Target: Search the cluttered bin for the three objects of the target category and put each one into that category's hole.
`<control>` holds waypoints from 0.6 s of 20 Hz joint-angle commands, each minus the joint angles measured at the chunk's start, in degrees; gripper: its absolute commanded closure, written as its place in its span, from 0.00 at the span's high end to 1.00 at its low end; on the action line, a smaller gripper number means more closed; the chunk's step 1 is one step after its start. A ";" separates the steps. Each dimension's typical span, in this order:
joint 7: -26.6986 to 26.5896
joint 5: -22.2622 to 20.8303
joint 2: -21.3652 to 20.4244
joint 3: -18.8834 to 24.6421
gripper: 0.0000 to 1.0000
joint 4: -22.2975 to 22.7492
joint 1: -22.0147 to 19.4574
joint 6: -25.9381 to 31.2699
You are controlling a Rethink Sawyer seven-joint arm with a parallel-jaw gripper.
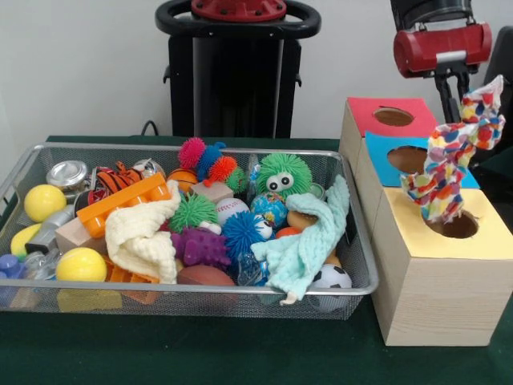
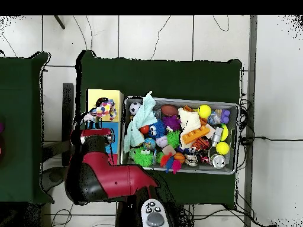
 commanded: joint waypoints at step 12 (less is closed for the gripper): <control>4.57 -0.27 12.43 -4.77 0.00 -12.05 1.16 4.75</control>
